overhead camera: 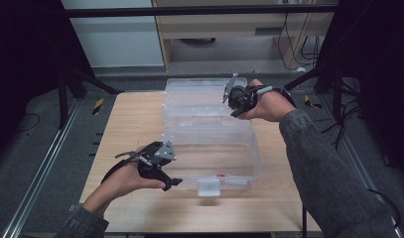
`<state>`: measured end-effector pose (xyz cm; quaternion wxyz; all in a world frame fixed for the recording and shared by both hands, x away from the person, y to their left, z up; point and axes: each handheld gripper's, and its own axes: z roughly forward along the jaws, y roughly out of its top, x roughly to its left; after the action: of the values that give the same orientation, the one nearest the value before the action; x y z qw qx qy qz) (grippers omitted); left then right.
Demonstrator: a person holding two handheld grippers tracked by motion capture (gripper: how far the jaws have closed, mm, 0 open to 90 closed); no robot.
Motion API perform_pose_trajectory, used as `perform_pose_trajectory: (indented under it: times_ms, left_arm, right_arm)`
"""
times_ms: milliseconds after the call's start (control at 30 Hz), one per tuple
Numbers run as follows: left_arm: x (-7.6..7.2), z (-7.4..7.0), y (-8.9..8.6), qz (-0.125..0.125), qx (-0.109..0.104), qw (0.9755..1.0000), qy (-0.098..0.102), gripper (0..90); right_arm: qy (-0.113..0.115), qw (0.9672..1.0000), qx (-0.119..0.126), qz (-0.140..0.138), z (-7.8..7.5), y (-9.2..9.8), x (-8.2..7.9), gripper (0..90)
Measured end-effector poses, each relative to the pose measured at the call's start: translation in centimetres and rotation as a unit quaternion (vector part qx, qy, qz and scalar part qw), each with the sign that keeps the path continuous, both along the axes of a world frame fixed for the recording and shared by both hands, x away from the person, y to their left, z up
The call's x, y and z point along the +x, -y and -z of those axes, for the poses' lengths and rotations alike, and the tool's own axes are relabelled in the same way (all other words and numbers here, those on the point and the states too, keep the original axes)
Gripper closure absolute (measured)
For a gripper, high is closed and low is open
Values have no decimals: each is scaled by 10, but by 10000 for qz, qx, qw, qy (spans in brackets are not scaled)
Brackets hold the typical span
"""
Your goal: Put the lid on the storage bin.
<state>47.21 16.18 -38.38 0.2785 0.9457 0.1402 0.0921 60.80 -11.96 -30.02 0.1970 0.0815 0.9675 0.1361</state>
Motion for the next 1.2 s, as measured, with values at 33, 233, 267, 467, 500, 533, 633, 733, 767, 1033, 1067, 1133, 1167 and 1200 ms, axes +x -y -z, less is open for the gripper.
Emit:
perform_pose_trajectory:
  times_ms: [33,233,267,467,500,533,633,733,767,1033,1067,1133,1167,1200]
  left_arm:
    - [0,0,0,11,16,10000,-19,133]
    - [-3,3,4,63,110,9999,-103,196]
    - [-5,5,6,120,178,9996,-166,209]
    - [-6,14,10,180,391,9987,-283,337]
    - [-6,14,10,180,391,9987,-283,357]
    - [-6,16,11,224,427,9983,-321,377]
    - [-5,20,13,232,434,9982,-347,427]
    - [-5,21,14,251,489,9980,-327,498]
    - [-5,24,15,246,509,9977,-360,524]
    - [-3,26,16,256,550,9974,-380,649]
    - [-3,27,16,241,548,9975,-386,668]
    - [-2,27,15,245,564,9973,-410,702]
    - [-2,27,15,245,564,9973,-410,718]
    - [-2,28,15,214,529,9974,-434,735]
  right_arm:
    - [-19,10000,-26,-16,1,-1,0,745]
    - [31,9999,-143,-65,1,-2,0,784]
    - [34,9999,-148,-65,1,-2,0,786]
    - [43,9999,-150,-60,1,-2,0,787]
    - [46,9999,-138,-72,1,-2,0,787]
    - [49,9999,-136,-74,1,-2,0,785]
    - [41,9999,-146,-62,1,-3,0,782]
    - [58,9999,-147,-53,1,-3,0,778]
    - [66,9999,-147,-63,1,-4,-1,776]
    - [49,9999,-149,-54,2,-5,-1,748]
    - [38,9999,-144,-45,2,-5,-1,739]
    - [22,9999,-123,-33,3,-6,-1,722]
    - [22,9999,-134,-51,3,-7,-2,714]
    - [18,9999,-140,-48,3,-7,-2,706]
